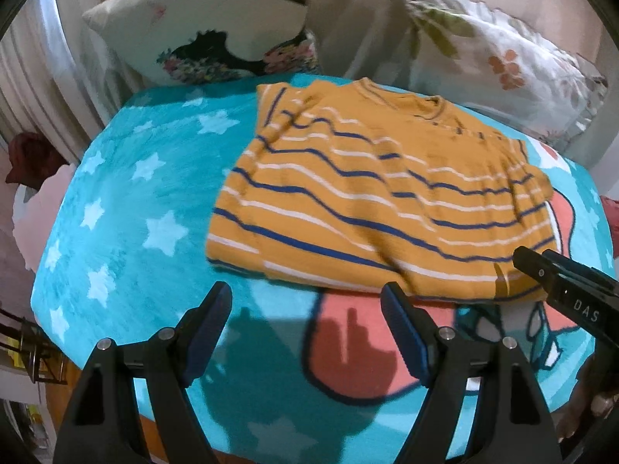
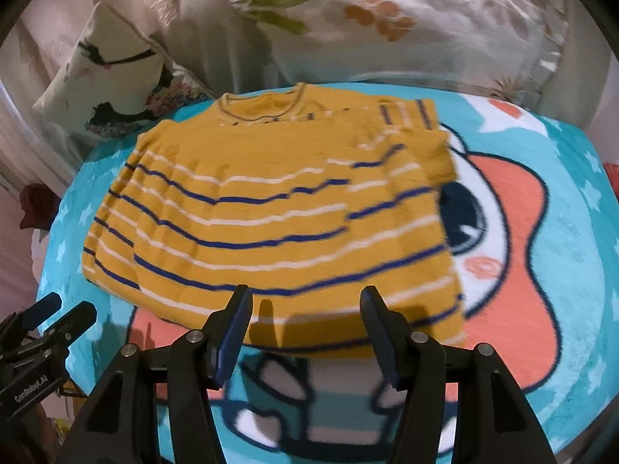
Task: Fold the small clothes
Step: 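Grasp the sweater edge with the right gripper and lift it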
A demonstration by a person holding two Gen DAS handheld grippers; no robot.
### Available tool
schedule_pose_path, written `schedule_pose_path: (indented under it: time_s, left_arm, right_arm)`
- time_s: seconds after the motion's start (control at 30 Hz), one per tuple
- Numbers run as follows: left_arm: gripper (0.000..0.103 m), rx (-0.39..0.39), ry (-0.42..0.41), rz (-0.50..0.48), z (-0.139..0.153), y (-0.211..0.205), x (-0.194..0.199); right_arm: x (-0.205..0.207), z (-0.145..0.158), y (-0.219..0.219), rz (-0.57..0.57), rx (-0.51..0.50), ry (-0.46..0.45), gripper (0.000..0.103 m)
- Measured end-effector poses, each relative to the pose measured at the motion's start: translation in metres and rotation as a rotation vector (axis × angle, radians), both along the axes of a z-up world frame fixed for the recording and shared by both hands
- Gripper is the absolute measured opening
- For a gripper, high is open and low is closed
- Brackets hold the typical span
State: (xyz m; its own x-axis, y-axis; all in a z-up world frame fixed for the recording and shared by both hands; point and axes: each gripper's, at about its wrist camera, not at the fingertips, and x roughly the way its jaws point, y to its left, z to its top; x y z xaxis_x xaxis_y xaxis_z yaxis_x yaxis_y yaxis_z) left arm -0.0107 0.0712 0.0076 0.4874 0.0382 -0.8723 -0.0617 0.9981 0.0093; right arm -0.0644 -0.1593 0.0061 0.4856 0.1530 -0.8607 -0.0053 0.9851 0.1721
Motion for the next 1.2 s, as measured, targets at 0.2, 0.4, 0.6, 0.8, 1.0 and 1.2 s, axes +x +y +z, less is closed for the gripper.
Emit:
schedule_pose_path:
  time_s: [0.2, 0.4, 0.6, 0.8, 1.0, 1.2]
  left_arm:
    - [0.078, -0.024, 0.034, 0.017, -0.010, 0.034, 0.017]
    - [0.078, -0.068, 0.081, 0.044, -0.026, 0.069, 0.031]
    - [0.078, -0.089, 0.102, 0.060, -0.036, 0.098, 0.041]
    - [0.078, -0.112, 0.122, 0.069, -0.043, 0.116, 0.047]
    - [0.078, -0.127, 0.132, 0.093, -0.048, 0.133, 0.047]
    - [0.078, -0.146, 0.149, 0.156, -0.055, 0.158, 0.041]
  right_arm:
    - [0.018, -0.004, 0.035, 0.011, -0.017, 0.031, 0.063]
    - [0.033, -0.005, 0.073, 0.048, -0.057, 0.050, 0.063]
    - [0.058, 0.003, 0.112, 0.092, -0.075, 0.044, 0.063]
    - [0.088, 0.013, 0.154, 0.151, -0.008, 0.051, 0.063]
    - [0.120, 0.007, 0.193, 0.204, 0.058, 0.110, 0.063]
    - [0.144, -0.013, 0.233, 0.236, -0.010, 0.158, 0.070]
